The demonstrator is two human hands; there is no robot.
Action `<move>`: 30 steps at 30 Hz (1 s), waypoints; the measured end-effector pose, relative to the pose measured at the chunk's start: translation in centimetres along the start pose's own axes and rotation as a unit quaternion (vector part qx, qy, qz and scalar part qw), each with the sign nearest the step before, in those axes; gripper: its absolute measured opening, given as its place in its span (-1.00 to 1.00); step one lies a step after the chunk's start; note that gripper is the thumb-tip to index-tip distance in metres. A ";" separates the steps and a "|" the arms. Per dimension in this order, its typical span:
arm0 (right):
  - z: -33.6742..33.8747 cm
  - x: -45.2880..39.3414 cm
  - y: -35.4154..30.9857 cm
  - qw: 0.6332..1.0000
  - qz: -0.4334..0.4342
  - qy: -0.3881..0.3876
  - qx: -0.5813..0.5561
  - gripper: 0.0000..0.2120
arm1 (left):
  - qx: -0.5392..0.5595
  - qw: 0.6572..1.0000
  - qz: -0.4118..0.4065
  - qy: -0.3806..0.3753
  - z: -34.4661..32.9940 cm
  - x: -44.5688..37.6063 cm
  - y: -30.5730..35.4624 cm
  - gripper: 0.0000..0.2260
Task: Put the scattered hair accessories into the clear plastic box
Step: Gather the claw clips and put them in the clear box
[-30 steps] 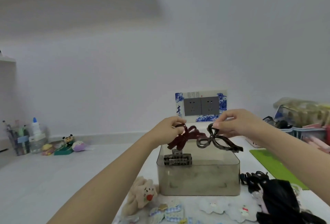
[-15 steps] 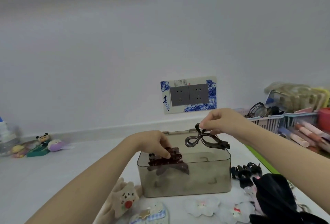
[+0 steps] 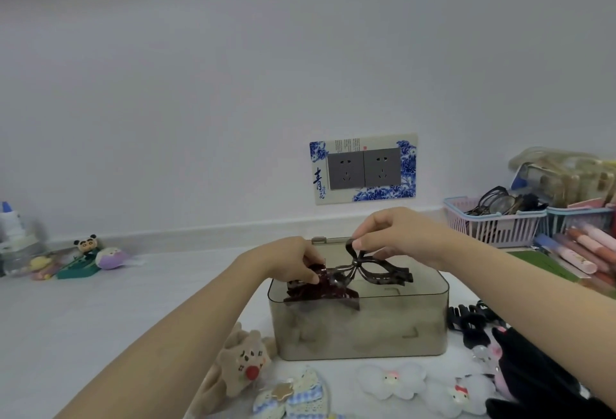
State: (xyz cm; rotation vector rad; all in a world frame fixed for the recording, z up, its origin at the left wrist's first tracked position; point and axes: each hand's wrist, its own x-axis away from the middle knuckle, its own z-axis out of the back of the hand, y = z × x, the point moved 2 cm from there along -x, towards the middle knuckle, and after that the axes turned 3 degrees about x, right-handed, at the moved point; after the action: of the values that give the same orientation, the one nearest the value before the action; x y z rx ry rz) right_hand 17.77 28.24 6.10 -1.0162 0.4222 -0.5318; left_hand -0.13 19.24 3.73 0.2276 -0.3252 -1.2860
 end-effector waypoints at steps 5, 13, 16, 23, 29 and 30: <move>-2.3 -0.9 0.0 0.997 -0.044 -0.066 -0.011 -0.69 | 0.024 0.999 -0.005 0.026 0.1 -0.2 -0.5 -0.69; -4.7 -2.3 0.5 0.988 -0.042 -0.128 0.076 -0.70 | -0.037 0.996 -0.021 0.077 -0.6 -0.6 -3.1 -0.74; -5.6 -2.4 0.4 0.982 -0.026 -0.132 0.133 -0.71 | -0.011 0.996 -0.042 0.080 -0.5 0.0 -3.1 -0.57; -6.5 -2.5 0.5 0.960 0.046 -0.114 0.250 -0.83 | 0.031 0.995 -0.050 0.083 -0.6 1.1 -3.3 -0.63; -6.6 -2.7 0.9 0.966 0.030 -0.117 0.227 -0.83 | 0.012 0.995 -0.067 0.079 -1.0 1.4 -3.6 -0.75; -6.7 -2.8 1.0 0.969 0.024 -0.121 0.214 -0.84 | 0.013 0.995 -0.065 0.077 -1.0 1.5 -3.6 -0.74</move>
State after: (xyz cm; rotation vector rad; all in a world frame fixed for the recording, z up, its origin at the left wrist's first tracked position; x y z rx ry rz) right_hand 12.01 25.74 2.27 -0.6417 0.1045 -0.4253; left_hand -2.67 16.84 1.76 0.3735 -0.1974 -1.3842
